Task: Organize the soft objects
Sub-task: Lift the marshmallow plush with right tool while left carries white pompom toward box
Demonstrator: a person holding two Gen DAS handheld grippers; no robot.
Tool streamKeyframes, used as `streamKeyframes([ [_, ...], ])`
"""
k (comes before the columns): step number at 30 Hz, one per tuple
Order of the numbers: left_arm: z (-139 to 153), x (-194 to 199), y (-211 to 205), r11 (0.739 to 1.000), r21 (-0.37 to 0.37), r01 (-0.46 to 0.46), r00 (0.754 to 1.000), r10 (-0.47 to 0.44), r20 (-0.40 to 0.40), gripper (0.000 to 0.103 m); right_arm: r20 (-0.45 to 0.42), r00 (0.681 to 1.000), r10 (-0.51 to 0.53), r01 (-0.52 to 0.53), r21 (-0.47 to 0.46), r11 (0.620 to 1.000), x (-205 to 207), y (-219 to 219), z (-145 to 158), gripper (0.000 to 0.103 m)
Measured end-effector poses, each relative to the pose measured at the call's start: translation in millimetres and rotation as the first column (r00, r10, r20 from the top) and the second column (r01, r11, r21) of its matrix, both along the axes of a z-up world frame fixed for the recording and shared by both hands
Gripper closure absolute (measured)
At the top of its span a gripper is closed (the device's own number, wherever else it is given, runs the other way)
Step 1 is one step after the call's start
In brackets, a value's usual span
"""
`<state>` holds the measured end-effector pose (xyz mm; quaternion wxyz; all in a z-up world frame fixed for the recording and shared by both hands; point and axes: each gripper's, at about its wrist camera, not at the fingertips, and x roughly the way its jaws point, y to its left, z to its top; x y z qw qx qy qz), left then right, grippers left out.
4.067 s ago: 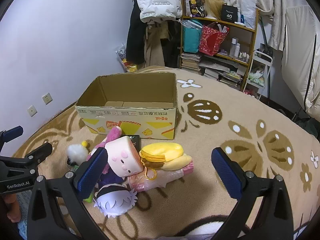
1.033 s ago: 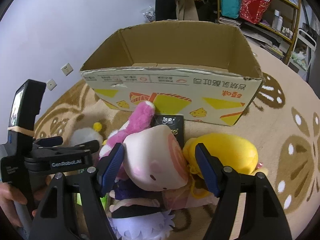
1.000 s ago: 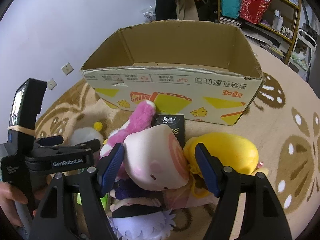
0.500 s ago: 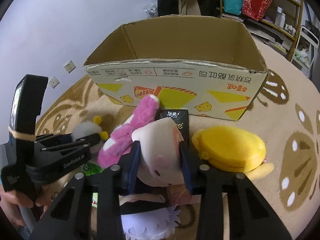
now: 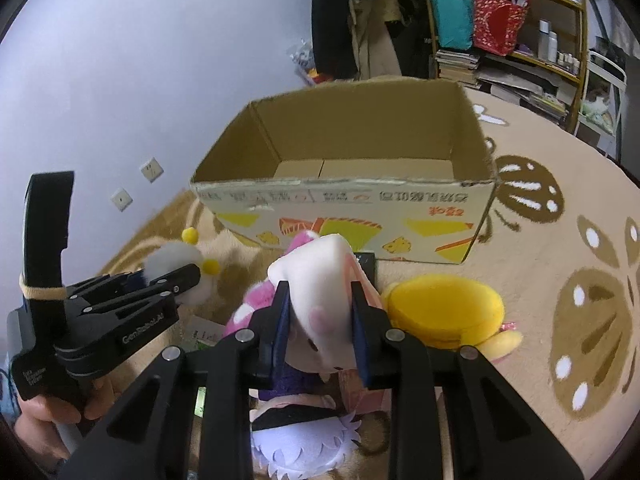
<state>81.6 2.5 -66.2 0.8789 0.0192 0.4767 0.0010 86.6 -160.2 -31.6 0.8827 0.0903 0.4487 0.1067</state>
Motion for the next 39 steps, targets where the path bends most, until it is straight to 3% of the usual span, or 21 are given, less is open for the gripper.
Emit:
streamKeyframes([
  [11, 42.1, -20.9, -16.6, 0.992, 0.089, 0.085, 0.98, -0.099, 0.17, 0.072, 0.091, 0.995, -0.036, 0.031, 0.052, 0.998, -9.6, -20.1, 27.8, 0.074],
  [20, 67.6, -12.2, -32.7, 0.979, 0.151, 0.134, 0.942, -0.173, 0.286, 0.072, 0.173, 0.983, -0.063, 0.048, 0.088, 0.995, -3.3, -33.0, 56.4, 0.074],
  [31, 89.1, 18.0, -43.9, 0.959, 0.222, 0.176, 0.898, -0.248, 0.363, 0.072, 0.206, 0.978, -0.036, 0.038, -0.007, 0.999, 21.9, -33.9, 72.1, 0.074],
  [39, 100.6, 46.4, -57.8, 0.961, 0.193, 0.2, 0.876, -0.264, 0.405, 0.072, 0.229, 0.973, -0.038, 0.048, -0.041, 0.998, 43.6, -40.3, 74.0, 0.073],
])
